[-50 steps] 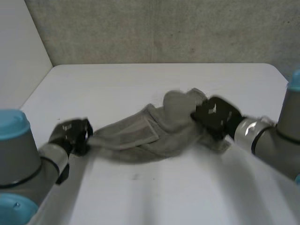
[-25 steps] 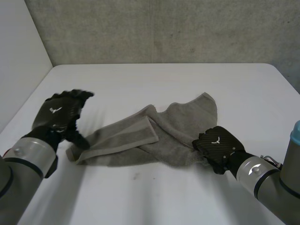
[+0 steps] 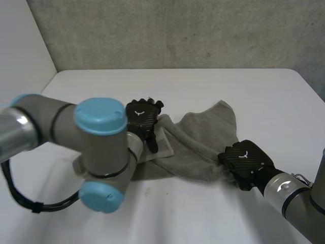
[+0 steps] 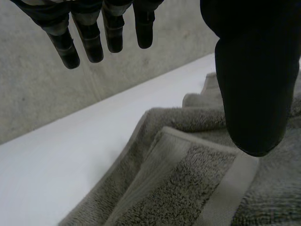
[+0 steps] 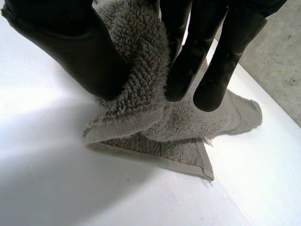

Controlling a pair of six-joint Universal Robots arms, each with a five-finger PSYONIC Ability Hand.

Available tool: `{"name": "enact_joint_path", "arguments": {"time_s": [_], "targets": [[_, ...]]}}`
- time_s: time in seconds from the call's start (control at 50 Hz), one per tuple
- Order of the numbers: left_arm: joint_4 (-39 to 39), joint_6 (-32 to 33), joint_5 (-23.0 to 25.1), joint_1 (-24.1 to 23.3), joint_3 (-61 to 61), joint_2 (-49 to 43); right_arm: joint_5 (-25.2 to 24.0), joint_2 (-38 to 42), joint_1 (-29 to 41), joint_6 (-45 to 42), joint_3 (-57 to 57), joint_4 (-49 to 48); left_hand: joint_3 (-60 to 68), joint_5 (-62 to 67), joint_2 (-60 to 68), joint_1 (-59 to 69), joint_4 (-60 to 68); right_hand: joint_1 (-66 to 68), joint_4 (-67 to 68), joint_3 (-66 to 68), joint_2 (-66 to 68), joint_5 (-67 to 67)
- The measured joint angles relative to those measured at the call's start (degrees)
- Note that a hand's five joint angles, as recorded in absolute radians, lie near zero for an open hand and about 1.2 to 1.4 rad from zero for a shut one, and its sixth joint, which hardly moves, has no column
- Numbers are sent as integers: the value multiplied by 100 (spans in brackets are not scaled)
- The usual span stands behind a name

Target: Fold the towel.

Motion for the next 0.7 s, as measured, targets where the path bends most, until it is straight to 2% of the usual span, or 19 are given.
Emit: {"name": "enact_joint_path", "arguments": {"time_s": [0.18,0.42,0.7], "targets": [[-493,-50,-27,-153,1046,-999,-1,5,42,-2,34,-37,577,578,573,597,573,0,0,0,0,0],[-516,-255,-30,-406,1630,-1440,-8,20,63,-15,56,-46,2125,2109,2122,2132,2125,0,0,0,0,0],[-682,-381,-340,-473,1983,-1855,-6,54,71,-52,72,-46,2277,2266,2271,2281,2273,0,0,0,0,0]]}}
